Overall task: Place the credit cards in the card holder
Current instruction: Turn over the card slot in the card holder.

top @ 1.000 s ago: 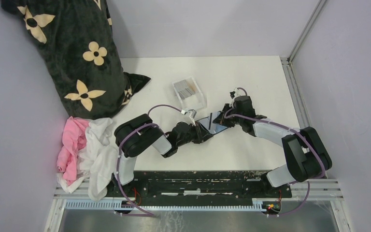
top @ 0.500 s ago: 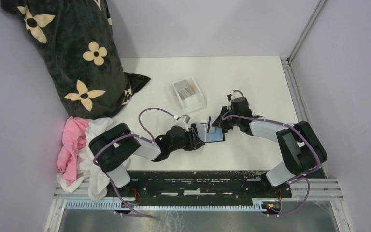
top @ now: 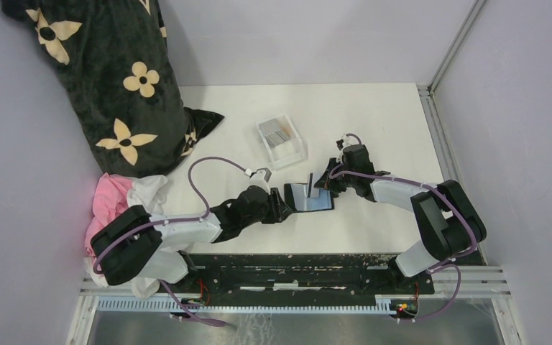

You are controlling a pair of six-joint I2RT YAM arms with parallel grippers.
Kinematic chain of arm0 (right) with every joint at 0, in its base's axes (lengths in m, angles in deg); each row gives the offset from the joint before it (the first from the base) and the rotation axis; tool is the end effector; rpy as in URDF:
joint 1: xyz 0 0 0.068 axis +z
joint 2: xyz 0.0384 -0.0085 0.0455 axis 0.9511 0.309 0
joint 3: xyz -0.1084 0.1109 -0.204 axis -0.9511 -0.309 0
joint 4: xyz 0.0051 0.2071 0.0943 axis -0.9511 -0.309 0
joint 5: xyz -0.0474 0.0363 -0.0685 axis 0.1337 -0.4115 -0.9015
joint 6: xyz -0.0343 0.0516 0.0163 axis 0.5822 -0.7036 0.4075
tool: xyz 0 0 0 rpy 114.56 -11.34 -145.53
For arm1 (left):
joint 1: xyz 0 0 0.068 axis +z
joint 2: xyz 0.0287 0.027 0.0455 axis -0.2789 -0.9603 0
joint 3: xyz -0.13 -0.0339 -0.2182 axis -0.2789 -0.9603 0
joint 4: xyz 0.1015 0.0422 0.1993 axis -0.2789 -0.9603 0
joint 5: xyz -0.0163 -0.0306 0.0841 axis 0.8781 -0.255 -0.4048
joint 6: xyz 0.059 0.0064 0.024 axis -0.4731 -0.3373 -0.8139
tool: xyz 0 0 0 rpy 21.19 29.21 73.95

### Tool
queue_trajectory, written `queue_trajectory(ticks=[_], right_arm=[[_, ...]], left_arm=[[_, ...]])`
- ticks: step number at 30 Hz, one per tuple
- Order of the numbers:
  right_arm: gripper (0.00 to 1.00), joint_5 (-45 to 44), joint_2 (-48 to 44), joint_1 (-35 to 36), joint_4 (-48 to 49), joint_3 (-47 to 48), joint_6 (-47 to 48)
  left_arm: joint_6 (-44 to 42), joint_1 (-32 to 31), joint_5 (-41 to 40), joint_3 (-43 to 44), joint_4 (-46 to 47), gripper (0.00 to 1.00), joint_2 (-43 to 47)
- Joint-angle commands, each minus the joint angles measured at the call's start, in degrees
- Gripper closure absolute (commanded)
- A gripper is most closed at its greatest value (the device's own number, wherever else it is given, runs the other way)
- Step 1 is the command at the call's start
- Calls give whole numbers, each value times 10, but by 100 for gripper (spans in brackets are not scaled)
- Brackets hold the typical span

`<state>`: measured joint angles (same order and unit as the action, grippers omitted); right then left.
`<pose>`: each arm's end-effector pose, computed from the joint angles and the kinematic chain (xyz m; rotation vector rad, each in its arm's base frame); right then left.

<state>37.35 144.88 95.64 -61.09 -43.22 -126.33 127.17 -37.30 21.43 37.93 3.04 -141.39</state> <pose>0.2543 0.1279 0.1559 0.1789 2.4615 0.8804 0.1526 -0.1979 0.1568 0.0413 2.3125 -0.8767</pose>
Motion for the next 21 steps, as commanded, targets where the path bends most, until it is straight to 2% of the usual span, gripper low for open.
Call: queue_trajectory(ticks=[1, 6, 12, 15, 21], right_arm=[[99, -19, 4, 5, 4, 16, 13], [99, -25, 1, 9, -1, 17, 14], [99, -28, -3, 10, -5, 15, 17], [99, -29, -7, 10, -7, 14, 19], [99, -26, -29, 10, -16, 10, 20]], left_arm=[[-44, -3, -64, 52, -57, 51, 47], [-67, -3, -57, 131, -72, 53, -3], [-71, -3, -28, 199, -58, 60, -95], [-71, -4, -30, 198, -57, 64, -131], [-54, -3, -51, 137, -27, 71, -147]])
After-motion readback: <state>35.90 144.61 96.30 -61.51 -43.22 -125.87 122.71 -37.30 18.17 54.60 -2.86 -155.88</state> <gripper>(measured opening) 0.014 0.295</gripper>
